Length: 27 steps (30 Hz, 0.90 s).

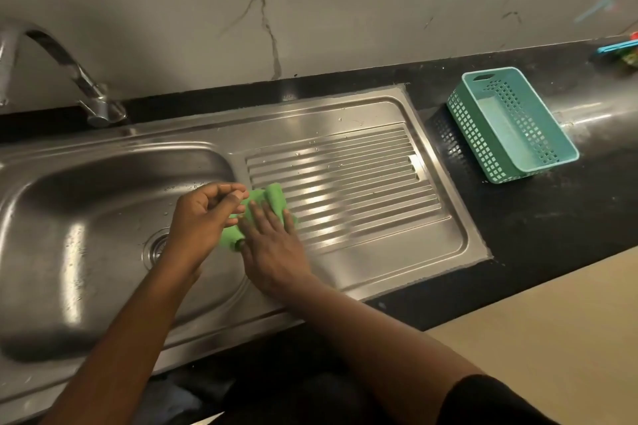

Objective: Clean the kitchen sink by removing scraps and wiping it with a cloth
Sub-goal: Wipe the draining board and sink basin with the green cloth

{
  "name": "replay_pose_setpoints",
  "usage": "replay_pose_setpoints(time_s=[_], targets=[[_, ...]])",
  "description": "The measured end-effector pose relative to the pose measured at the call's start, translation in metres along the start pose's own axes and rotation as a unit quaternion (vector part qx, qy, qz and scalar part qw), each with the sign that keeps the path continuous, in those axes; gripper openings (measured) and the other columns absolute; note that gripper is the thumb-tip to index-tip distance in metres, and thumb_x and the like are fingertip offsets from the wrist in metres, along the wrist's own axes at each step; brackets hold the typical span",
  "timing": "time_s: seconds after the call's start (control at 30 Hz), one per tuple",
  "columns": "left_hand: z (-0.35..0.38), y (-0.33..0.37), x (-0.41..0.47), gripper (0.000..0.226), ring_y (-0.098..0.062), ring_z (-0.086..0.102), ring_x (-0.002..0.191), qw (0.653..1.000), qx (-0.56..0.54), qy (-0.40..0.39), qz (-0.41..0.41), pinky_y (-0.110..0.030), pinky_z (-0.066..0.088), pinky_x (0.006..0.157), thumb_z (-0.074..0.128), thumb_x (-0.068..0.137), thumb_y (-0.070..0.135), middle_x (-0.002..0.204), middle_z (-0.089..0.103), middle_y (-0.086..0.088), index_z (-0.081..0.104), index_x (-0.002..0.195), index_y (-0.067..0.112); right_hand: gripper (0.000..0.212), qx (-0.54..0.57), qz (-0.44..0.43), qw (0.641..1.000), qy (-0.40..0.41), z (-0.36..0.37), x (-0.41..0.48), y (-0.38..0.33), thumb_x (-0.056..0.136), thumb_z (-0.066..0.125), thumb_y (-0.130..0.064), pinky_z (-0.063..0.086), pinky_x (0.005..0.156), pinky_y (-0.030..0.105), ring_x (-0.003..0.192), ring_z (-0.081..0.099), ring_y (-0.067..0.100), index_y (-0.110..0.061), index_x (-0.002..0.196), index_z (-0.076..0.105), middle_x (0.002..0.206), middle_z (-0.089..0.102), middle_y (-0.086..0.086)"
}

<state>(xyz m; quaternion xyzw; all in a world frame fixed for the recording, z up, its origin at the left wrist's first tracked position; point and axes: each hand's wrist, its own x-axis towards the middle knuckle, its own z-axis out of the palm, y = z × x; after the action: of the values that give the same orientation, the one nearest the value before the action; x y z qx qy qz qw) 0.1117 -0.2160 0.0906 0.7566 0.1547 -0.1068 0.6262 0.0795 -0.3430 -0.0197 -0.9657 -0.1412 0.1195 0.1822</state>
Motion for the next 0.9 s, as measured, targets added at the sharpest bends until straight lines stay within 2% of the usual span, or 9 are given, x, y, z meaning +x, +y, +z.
replay_pose_setpoints(time_s=[0.1, 0.17, 0.27, 0.37, 0.47, 0.6, 0.67, 0.83, 0.9], targets=[[-0.002, 0.001, 0.002, 0.020, -0.032, 0.074, 0.106, 1.000, -0.002, 0.005, 0.001, -0.045, 0.059, 0.093, 0.062, 0.103, 0.010, 0.116, 0.078, -0.017, 0.074, 0.120, 0.006, 0.054, -0.061, -0.092, 0.994, -0.017, -0.020, 0.001, 0.045, 0.106, 0.039, -0.044, 0.021, 0.125, 0.045, 0.157, 0.026, 0.020, -0.032, 0.158, 0.038, 0.170, 0.030, -0.001], [-0.004, 0.000, 0.003, 0.020, -0.033, 0.074, 0.108, 1.000, -0.001, 0.009, -0.001, -0.051, 0.057, 0.099, 0.063, 0.103, 0.010, 0.114, 0.079, -0.014, 0.074, 0.119, 0.008, 0.054, -0.069, -0.083, 0.994, -0.011, -0.040, -0.005, 0.088, 0.107, 0.040, -0.042, 0.023, 0.125, 0.042, 0.157, 0.026, 0.018, -0.033, 0.160, 0.036, 0.170, 0.029, -0.003], [-0.007, -0.004, 0.003, 0.020, -0.029, 0.075, 0.108, 1.000, 0.002, 0.012, -0.003, -0.049, 0.057, 0.099, 0.063, 0.104, 0.011, 0.113, 0.079, -0.008, 0.075, 0.120, 0.011, 0.055, -0.076, 0.029, 0.996, 0.022, -0.077, -0.016, 0.165, 0.109, 0.040, -0.040, 0.022, 0.127, 0.044, 0.159, 0.022, 0.019, -0.031, 0.163, 0.031, 0.171, 0.026, -0.001], [-0.007, -0.008, -0.001, 0.020, -0.025, 0.075, 0.106, 1.000, 0.003, 0.014, -0.013, -0.049, 0.057, 0.100, 0.062, 0.104, 0.011, 0.112, 0.079, -0.007, 0.074, 0.120, 0.011, 0.056, -0.101, 0.160, 0.981, 0.031, -0.124, -0.022, 0.243, 0.109, 0.041, -0.039, 0.022, 0.127, 0.048, 0.158, 0.024, 0.025, -0.024, 0.162, 0.031, 0.170, 0.029, 0.006], [-0.006, -0.011, -0.003, 0.020, -0.029, 0.075, 0.109, 1.000, -0.001, 0.014, -0.022, -0.052, 0.056, 0.101, 0.062, 0.104, 0.011, 0.113, 0.079, -0.009, 0.074, 0.120, 0.009, 0.056, -0.066, 0.220, 0.973, 0.036, -0.141, -0.027, 0.271, 0.111, 0.032, -0.040, 0.016, 0.129, 0.050, 0.159, 0.020, 0.028, -0.018, 0.162, 0.031, 0.171, 0.025, 0.010], [-0.006, -0.011, 0.000, 0.021, -0.029, 0.075, 0.109, 0.999, -0.007, 0.020, -0.024, -0.051, 0.057, 0.100, 0.062, 0.104, 0.012, 0.112, 0.080, -0.006, 0.074, 0.121, 0.009, 0.059, -0.010, 0.292, 0.949, 0.120, -0.088, -0.031, 0.215, 0.111, 0.021, -0.043, 0.007, 0.131, 0.052, 0.161, 0.001, 0.027, -0.023, 0.166, 0.017, 0.174, 0.007, 0.008], [-0.006, -0.011, 0.002, 0.020, -0.024, 0.076, 0.106, 1.000, -0.004, 0.019, -0.022, -0.047, 0.058, 0.098, 0.063, 0.104, 0.014, 0.110, 0.080, -0.002, 0.074, 0.120, 0.012, 0.060, -0.003, 0.287, 0.948, 0.136, -0.062, -0.025, 0.166, 0.110, 0.016, -0.046, 0.006, 0.131, 0.052, 0.161, -0.003, 0.027, -0.024, 0.166, 0.014, 0.174, 0.004, 0.007], [-0.002, -0.006, 0.008, 0.021, -0.023, 0.075, 0.105, 1.000, -0.001, 0.019, -0.010, -0.043, 0.058, 0.094, 0.062, 0.104, 0.014, 0.113, 0.080, -0.005, 0.074, 0.121, 0.011, 0.058, 0.046, 0.143, 0.985, 0.089, -0.022, -0.007, 0.058, 0.109, 0.030, -0.039, 0.008, 0.130, 0.051, 0.162, 0.007, 0.028, -0.020, 0.164, 0.028, 0.173, 0.016, 0.012], [0.001, -0.004, 0.010, 0.021, -0.026, 0.075, 0.104, 1.000, -0.006, 0.021, -0.004, -0.041, 0.058, 0.092, 0.061, 0.104, 0.011, 0.115, 0.079, -0.012, 0.074, 0.121, 0.007, 0.053, 0.064, 0.068, 0.993, 0.068, -0.018, -0.004, 0.025, 0.108, 0.035, -0.038, 0.012, 0.130, 0.046, 0.159, 0.021, 0.025, -0.020, 0.157, 0.042, 0.169, 0.032, 0.010]])
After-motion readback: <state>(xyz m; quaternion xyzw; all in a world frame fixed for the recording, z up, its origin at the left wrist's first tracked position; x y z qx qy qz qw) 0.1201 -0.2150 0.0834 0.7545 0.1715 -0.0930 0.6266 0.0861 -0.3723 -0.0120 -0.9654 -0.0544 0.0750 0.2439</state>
